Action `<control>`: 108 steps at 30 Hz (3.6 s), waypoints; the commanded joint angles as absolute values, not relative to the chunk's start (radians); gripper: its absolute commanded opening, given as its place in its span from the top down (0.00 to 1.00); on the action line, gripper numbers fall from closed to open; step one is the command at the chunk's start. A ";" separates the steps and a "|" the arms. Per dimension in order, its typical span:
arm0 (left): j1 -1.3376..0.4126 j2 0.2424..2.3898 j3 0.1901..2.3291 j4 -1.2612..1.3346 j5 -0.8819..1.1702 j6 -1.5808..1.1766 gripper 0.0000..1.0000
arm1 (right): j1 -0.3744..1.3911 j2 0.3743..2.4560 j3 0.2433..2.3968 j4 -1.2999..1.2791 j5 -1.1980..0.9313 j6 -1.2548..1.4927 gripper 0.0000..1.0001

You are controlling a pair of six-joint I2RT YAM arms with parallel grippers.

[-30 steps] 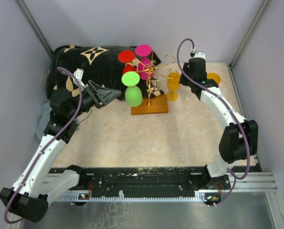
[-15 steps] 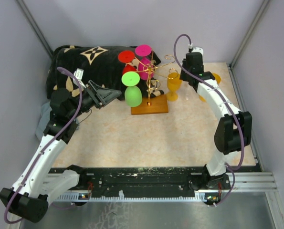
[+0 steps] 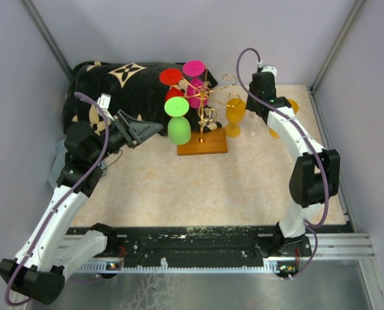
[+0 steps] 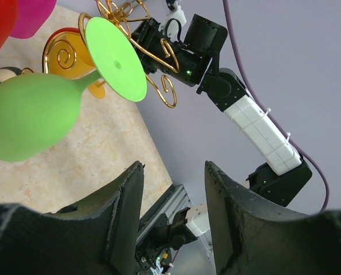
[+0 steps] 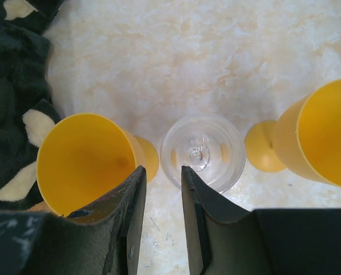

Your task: Place the wine glass upside down on the wine glass rack

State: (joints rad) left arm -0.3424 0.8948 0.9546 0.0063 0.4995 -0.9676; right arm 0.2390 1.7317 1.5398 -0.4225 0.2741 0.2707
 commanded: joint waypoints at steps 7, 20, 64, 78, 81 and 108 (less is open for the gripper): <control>-0.344 0.882 0.963 0.010 0.501 -0.951 0.47 | 0.229 1.787 1.592 -0.412 0.288 0.250 0.68; -0.343 0.881 0.956 0.010 0.503 -0.952 0.47 | 0.227 1.835 1.609 -0.410 0.302 0.244 0.85; -0.344 0.787 0.927 0.072 0.504 -1.013 0.47 | 0.360 0.815 0.989 0.326 0.206 0.274 1.00; -0.343 0.804 0.811 0.436 0.632 -1.221 0.46 | 0.360 0.784 0.989 0.654 -0.412 0.666 1.00; -0.344 0.809 0.788 0.538 0.651 -1.283 0.45 | 0.360 0.845 0.997 0.794 -0.542 0.803 1.00; -0.353 1.139 0.663 1.734 0.506 -1.944 0.42 | 0.379 1.214 0.959 1.727 -0.737 1.558 1.00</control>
